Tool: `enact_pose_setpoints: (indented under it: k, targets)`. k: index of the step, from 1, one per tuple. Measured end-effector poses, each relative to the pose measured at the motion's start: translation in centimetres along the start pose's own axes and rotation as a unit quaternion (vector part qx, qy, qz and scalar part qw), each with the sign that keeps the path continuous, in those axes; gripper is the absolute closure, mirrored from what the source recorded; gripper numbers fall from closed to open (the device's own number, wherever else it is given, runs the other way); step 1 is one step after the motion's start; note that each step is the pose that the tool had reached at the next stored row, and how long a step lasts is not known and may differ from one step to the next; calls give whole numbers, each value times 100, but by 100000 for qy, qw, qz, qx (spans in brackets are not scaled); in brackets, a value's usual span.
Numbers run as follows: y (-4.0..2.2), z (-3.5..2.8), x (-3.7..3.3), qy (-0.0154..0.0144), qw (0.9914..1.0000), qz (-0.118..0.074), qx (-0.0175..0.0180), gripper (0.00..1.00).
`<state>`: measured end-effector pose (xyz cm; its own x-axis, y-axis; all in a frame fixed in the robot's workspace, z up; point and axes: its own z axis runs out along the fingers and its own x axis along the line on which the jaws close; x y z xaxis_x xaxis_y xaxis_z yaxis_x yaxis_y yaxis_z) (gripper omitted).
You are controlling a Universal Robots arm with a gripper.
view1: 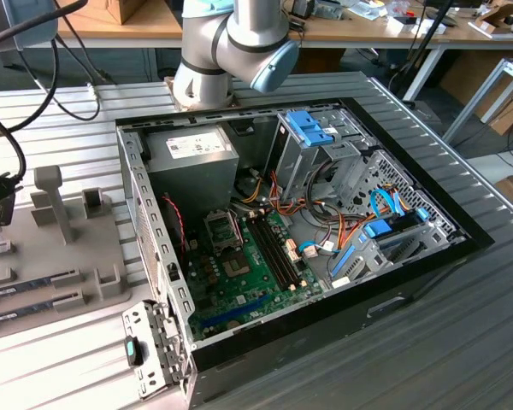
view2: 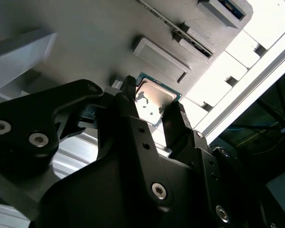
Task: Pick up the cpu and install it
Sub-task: 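Pick up the cpu and move it towards the insertion slot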
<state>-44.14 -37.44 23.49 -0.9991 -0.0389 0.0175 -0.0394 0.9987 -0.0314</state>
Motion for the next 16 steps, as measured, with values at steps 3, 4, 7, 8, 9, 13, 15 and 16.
enact_pose_setpoints:
  k: [3, 4, 7, 8, 9, 13, 15, 16]
  targets:
    - [-1, -27, 0, 2, 100000, -3, 0, 53]
    - [-1, -34, 1, -1, 100000, -2, -1, 53]
    - [-2, -57, 1, -3, 100000, -1, -2, 53]
    - [-2, -64, 1, -6, 100000, -2, -5, 53]
    - [-2, -70, 1, -4, 100000, -2, -4, 53]
    - [-3, -107, 2, -8, 100000, -1, -9, 53]
    - [-4, -117, 2, -6, 100000, -3, -10, 53]
    - [-4, -121, 2, -6, 100000, -4, -14, 53]
